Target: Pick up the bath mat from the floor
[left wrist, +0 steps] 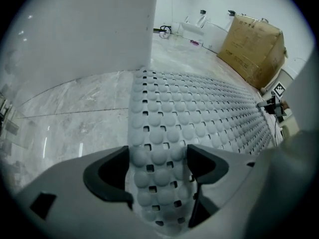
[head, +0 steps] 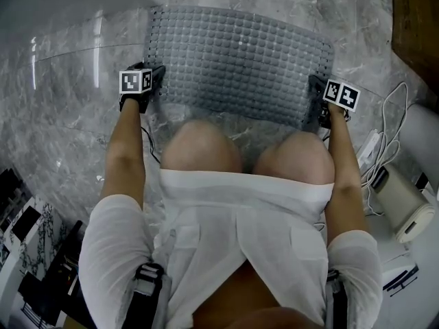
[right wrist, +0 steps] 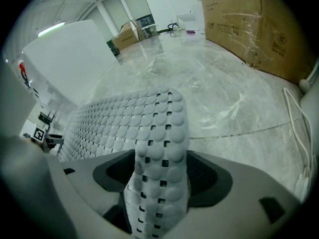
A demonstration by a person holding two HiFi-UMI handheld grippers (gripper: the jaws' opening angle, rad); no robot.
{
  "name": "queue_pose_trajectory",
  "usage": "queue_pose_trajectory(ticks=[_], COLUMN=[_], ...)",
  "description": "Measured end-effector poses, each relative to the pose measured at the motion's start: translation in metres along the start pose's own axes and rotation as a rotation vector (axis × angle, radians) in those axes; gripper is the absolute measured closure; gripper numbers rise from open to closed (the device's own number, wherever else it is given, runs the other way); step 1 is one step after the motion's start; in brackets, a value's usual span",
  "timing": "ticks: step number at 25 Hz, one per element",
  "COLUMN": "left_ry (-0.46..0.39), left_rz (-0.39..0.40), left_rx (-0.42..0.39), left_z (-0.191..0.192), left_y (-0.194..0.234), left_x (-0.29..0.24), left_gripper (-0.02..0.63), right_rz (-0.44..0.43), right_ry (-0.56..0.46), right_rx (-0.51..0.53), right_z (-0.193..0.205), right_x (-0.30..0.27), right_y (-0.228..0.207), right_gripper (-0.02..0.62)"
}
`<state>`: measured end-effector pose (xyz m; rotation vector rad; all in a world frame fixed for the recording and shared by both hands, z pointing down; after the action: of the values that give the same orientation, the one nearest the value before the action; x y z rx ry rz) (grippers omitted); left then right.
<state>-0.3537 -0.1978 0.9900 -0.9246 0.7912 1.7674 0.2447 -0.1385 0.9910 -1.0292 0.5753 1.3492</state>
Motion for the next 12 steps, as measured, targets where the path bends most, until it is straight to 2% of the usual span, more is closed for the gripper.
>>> queue_pose_trajectory(ticks=[2, 4, 6, 9, 10, 12], left_ry=[-0.009, -0.013, -0.017, -0.013, -0.008, -0.001], left_rz=[0.015, 0.048, 0.057, 0.036, 0.031, 0.029], left_rx=[0.0, 0.004, 0.021, 0.082, 0.096, 0.096], left_z=[-0.001, -0.002, -0.002, -0.001, -0.002, -0.002], left_y=[-0.006, -0.017, -0.024, -0.022, -0.022, -0.022], left_x=[0.001, 0.001, -0.001, -0.002, -0.002, -0.002], left_gripper=[0.26, 0.361, 0.422, 0.441, 0.447, 0.459], right_rz=[-0.031, -0.051, -0.053, -0.025, -0.019, -0.029], right_ry=[0.004, 0.001, -0.006, 0.0, 0.006, 0.015], right_rx=[0.012, 0.005, 0.0, 0.032, 0.044, 0.048], right_z=[0.0, 0.0, -0.001, 0.0, 0.001, 0.001], right_x=[-0.004, -0.006, -0.008, -0.008, -0.008, -0.008], right_y=[0.015, 0.025, 0.028, 0.025, 0.024, 0.025], right_gripper=[0.282, 0.284, 0.284, 0.3, 0.353, 0.376])
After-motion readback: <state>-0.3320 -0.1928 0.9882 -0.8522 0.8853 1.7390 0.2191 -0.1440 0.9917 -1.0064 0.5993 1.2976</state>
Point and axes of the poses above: the fingertips, and each gripper's own axes: x backward along the fingers, y to its left, z out of its underside, the point moved 1 cm from there along x, backward along the fingers, and after that the axes turned 13 degrees about -y, right-handed, at the moved point
